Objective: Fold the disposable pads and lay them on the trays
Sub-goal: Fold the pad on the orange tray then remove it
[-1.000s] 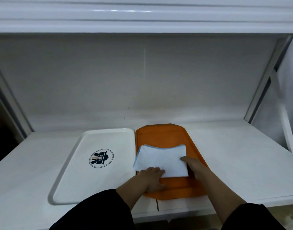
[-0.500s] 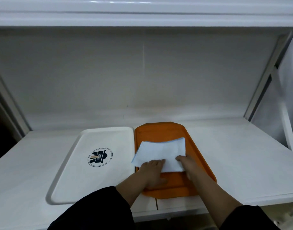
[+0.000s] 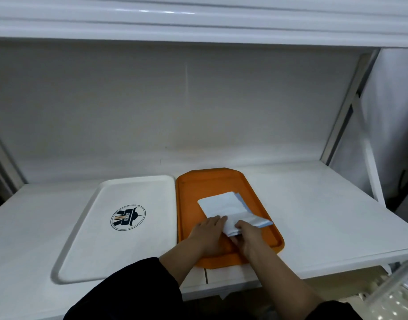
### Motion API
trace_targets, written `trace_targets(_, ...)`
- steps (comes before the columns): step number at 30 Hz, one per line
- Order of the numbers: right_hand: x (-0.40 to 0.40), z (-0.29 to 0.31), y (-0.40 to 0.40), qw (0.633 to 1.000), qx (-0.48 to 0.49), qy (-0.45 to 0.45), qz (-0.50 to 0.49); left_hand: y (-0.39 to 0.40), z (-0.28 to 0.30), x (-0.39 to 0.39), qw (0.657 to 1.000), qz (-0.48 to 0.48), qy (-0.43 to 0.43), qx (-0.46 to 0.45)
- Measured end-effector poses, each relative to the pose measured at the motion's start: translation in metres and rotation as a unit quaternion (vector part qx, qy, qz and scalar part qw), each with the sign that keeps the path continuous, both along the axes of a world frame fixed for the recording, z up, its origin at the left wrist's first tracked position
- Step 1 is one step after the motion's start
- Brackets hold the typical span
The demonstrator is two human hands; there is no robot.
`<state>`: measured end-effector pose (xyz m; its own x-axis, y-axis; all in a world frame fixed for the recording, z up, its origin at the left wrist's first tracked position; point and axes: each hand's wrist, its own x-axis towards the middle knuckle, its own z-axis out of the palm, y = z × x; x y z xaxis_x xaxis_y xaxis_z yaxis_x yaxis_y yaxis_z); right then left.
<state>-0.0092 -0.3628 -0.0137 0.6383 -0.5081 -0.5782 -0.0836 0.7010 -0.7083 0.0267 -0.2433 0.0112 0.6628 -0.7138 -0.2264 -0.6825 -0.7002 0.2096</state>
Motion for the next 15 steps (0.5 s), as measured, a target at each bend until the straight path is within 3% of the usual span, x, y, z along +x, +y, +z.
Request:
trace_targets(7, -0.007, 0.000, 0.028, 0.999, 0.015, -0.001, 0.039, 0.001, -0.015, -0.008, 0.997, 0.042, -0.055, -0.038)
trace_targets(15, -0.028, 0.006, 0.027, 0.974, -0.136, 0.021, 0.178, 0.017, -0.022, 0.009, 0.992, 0.096, -0.073, -0.044)
